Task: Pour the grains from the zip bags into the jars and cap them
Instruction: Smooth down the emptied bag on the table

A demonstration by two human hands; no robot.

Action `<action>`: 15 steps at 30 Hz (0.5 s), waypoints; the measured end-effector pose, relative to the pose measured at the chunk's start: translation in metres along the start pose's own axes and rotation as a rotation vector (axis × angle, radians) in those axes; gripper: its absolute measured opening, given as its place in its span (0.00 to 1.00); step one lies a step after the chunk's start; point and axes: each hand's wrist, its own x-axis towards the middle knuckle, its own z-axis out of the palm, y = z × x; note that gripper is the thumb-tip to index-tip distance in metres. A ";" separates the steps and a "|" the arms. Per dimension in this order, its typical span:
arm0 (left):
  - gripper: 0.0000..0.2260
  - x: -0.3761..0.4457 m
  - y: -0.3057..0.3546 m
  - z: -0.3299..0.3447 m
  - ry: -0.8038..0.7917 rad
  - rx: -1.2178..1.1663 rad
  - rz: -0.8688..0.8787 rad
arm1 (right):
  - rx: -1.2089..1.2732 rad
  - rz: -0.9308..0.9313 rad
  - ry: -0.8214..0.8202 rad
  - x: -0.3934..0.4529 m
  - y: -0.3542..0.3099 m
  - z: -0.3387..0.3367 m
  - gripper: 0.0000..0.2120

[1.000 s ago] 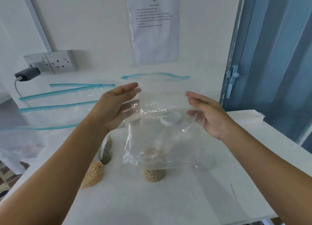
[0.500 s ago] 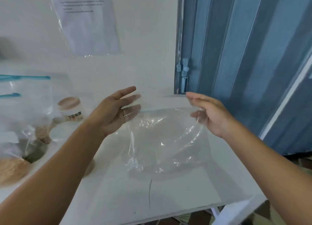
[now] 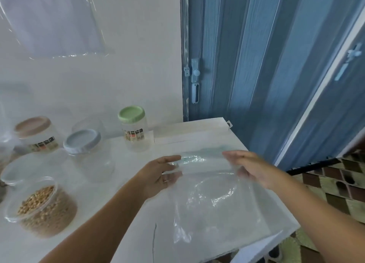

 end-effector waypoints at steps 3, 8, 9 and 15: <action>0.17 0.011 -0.012 -0.002 0.022 -0.010 -0.058 | -0.097 0.011 -0.029 0.005 0.011 -0.002 0.16; 0.10 0.025 -0.013 0.003 0.118 0.033 -0.036 | -0.152 -0.042 -0.033 0.019 0.020 -0.010 0.20; 0.10 0.029 -0.012 0.005 0.136 0.093 -0.003 | -0.177 -0.049 -0.036 0.025 0.021 -0.011 0.18; 0.11 0.050 -0.007 0.015 0.316 0.778 0.143 | -0.805 -0.181 0.060 0.064 0.020 -0.014 0.23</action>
